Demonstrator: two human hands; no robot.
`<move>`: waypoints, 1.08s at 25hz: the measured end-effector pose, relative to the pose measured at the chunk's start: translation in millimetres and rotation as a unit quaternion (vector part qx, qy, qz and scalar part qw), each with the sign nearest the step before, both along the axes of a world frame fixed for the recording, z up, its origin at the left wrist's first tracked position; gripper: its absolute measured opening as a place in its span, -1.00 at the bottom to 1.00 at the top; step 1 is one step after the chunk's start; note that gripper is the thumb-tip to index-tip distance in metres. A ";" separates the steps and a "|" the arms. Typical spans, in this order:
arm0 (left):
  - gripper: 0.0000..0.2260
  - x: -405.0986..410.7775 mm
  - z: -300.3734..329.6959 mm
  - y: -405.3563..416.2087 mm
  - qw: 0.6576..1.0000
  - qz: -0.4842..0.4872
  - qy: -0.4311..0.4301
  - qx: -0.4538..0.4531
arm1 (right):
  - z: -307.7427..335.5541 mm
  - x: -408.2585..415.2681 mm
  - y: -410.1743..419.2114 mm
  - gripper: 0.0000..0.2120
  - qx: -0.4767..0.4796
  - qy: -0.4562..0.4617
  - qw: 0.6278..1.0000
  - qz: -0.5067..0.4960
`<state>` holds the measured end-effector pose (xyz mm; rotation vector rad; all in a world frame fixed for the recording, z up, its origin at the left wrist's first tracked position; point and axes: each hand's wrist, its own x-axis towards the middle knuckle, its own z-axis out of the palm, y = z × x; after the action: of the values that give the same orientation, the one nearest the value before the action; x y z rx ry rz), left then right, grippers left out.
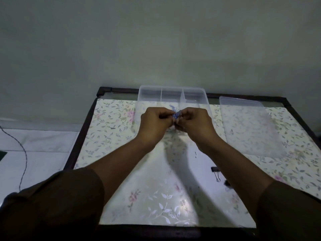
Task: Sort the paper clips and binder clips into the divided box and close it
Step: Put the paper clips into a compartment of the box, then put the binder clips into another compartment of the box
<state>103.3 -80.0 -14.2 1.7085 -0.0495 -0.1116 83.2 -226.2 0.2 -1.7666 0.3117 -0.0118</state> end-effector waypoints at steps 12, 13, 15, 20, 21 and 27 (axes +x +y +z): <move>-0.66 24.0 1.6 -10.3 0.995 0.032 0.042 0.083 | 10.5 28.2 -19.6 -0.70 -0.221 0.007 0.973 0.062; -0.68 5.9 4.1 -8.9 0.997 0.030 0.027 0.070 | 14.6 13.8 -26.8 -0.71 -0.237 -0.005 0.970 0.062; -0.70 -30.4 6.2 -10.7 0.997 0.003 0.015 0.075 | 22.3 -20.3 -45.5 -0.74 -0.254 -0.005 0.965 0.058; -0.61 -93.0 -14.7 -47.8 0.962 -0.164 0.033 0.216 | 15.9 -98.1 -106.2 -0.65 -0.303 0.114 0.944 0.066; -0.55 -99.8 -20.8 -59.0 0.943 -0.203 0.028 0.263 | 11.0 -111.0 -117.7 -0.60 -0.330 0.140 0.931 0.069; -0.11 -118.5 -45.7 -124.3 0.848 -0.304 0.009 0.434 | -20.8 -152.6 -168.1 -0.13 -0.427 0.281 0.850 0.125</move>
<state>-15.2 -204.3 -59.9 2.5425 -0.6098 -0.7139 -69.3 -394.3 -20.6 -2.6772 0.5479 0.6620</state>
